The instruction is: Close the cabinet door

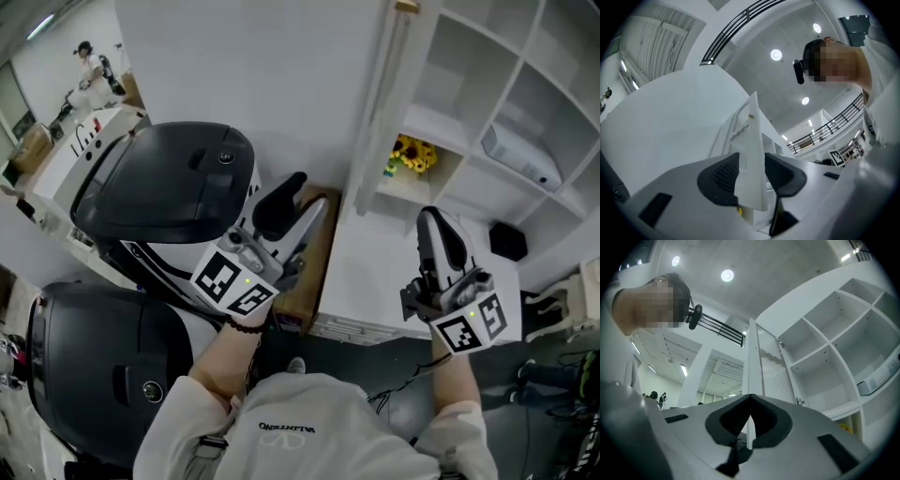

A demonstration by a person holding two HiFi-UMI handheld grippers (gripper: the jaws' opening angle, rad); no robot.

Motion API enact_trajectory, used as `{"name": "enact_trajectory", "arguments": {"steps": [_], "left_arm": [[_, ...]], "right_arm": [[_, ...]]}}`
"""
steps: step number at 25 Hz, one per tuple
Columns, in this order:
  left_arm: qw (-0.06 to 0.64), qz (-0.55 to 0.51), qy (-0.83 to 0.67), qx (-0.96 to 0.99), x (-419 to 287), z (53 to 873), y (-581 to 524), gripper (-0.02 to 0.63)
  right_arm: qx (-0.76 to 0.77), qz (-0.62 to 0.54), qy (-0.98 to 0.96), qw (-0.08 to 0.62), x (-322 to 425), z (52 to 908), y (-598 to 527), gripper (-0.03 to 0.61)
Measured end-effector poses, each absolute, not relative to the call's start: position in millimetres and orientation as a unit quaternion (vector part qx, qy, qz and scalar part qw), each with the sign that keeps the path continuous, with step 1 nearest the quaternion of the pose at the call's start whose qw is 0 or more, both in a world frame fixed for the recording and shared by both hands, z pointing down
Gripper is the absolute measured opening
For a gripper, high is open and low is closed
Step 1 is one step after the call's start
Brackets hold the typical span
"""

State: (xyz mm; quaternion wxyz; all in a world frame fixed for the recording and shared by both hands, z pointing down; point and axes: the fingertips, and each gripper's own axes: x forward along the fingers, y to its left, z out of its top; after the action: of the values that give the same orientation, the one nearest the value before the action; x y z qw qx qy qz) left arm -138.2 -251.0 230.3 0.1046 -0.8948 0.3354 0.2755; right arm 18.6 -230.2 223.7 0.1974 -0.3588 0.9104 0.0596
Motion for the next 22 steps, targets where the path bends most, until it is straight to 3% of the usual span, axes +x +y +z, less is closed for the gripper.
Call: {"name": "enact_trajectory", "arguments": {"steps": [22], "left_arm": [[0.087, 0.343, 0.213, -0.911, -105, 141, -304, 0.151]], "right_arm": [[-0.259, 0.047, 0.932, 0.248, 2, 141, -277, 0.009]]}}
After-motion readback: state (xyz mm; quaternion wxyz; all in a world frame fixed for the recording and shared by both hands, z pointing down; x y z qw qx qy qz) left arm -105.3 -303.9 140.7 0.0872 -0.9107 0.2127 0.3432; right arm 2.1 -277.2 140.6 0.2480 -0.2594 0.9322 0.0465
